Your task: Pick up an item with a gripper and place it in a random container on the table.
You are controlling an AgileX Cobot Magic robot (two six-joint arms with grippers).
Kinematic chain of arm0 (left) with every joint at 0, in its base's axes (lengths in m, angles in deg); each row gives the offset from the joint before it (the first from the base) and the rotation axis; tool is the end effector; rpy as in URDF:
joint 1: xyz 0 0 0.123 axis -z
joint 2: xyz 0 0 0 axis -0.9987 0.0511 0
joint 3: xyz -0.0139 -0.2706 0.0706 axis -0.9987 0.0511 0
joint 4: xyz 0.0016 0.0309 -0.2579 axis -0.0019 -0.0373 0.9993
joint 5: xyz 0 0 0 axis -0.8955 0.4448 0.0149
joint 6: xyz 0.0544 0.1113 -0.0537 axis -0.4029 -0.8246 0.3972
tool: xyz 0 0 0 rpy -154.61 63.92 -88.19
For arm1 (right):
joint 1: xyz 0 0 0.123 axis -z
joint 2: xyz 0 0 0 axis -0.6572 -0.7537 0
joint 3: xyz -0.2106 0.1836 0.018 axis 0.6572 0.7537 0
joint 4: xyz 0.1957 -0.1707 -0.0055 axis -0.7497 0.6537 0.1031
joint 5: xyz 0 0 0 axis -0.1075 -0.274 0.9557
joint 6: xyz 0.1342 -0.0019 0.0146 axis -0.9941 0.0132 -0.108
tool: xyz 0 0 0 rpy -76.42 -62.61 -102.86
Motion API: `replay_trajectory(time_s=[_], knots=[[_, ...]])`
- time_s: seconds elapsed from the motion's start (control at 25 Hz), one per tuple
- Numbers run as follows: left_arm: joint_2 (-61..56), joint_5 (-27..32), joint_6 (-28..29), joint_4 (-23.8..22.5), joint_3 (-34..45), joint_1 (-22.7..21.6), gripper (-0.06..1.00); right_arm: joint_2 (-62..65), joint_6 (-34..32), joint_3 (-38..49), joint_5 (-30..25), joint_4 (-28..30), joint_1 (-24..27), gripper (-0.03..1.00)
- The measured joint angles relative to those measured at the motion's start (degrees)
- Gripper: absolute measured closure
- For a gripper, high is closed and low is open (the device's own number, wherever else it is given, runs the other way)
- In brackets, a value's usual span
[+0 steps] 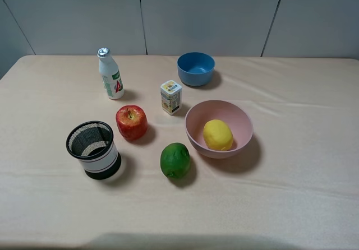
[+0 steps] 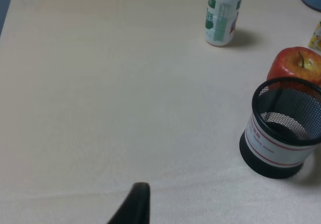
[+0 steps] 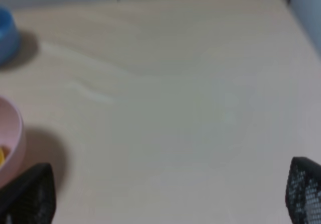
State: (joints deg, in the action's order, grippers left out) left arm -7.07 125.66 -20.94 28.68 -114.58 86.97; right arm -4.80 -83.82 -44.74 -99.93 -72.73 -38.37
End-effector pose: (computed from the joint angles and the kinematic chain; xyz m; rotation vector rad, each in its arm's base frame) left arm 0.0455 -0.0106 0.2599 0.1480 2.0375 -0.0182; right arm 0.0490 -0.0048 0.2721 0.1267 1.9832 -0.0036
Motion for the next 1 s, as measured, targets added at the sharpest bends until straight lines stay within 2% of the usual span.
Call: replay_trajectory(time_s=[1.0], knots=[[0.0,0.0,0.0,0.0,0.0,0.0,-0.04,0.9,1.5,1.0,-0.6,0.1,0.0,0.27]])
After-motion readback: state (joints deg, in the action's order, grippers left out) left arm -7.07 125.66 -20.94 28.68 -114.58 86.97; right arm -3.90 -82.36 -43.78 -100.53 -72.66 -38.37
